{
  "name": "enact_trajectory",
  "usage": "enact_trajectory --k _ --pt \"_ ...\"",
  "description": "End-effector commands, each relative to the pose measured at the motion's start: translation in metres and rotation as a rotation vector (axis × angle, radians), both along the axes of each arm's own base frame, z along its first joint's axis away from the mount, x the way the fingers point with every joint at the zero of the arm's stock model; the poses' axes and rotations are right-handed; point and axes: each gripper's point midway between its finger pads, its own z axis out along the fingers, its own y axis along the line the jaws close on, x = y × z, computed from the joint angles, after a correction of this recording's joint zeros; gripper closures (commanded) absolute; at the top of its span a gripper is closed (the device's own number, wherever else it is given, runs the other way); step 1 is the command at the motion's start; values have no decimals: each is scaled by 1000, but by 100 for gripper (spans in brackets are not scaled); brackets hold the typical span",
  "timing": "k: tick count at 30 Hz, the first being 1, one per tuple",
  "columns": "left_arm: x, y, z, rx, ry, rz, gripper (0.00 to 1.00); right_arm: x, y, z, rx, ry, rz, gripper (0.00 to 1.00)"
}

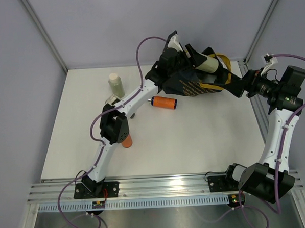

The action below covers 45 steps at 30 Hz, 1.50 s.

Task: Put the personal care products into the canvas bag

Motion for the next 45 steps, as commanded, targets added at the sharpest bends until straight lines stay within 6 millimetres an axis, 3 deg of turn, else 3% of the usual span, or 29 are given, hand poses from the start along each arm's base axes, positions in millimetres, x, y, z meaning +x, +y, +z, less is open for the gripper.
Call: enact_trajectory --k 1,8,9,10,11,16,22,28,31,33,36,37,39,40,42,43,44,45 --pt "-1 31 100 18 -279 159 100 -1 -1 9 -18 -42 -3 5" --pt "36 60 86 186 -357 418 100 -4 1 8 -18 -40 1 5" --pt "44 58 74 206 -355 435 99 -4 1 8 -18 -40 3 5" --pt "48 62 86 207 -389 470 98 -4 1 9 -20 -44 1 5" --pt "55 67 83 218 -393 512 93 -4 1 9 -19 -42 2 5" --pt "84 85 48 286 -368 612 83 -7 1 8 -32 -40 1 5" --pt "109 114 22 309 -287 631 35 -11 1 2 -60 -33 -8 5" --pt "103 121 53 242 -312 579 8 -11 -1 1 -110 -55 17 5" --pt "95 120 77 189 -345 543 1 -13 1 2 -164 -83 63 5" --pt "88 120 89 166 -357 521 1 -16 5 -3 -170 -49 99 5" --pt "82 120 91 164 -365 495 1 -15 11 -9 -272 -65 162 5" --pt "76 122 103 152 -380 488 1 -14 14 -7 -307 -80 183 4" --pt "67 120 111 151 -401 441 1 -16 36 -15 -382 -93 281 4" --pt "57 124 131 142 -439 423 1 -14 38 -20 -444 -93 288 4" --pt "41 121 139 152 -475 343 1 -12 52 -23 -508 -133 343 4" --pt "24 133 168 135 -523 336 1 -13 66 -27 -558 -164 401 4" --pt "13 134 174 132 -544 289 1 -11 73 -29 -582 -183 433 3" --pt "8 137 163 155 -526 269 1 -9 79 -32 -621 -215 471 4"
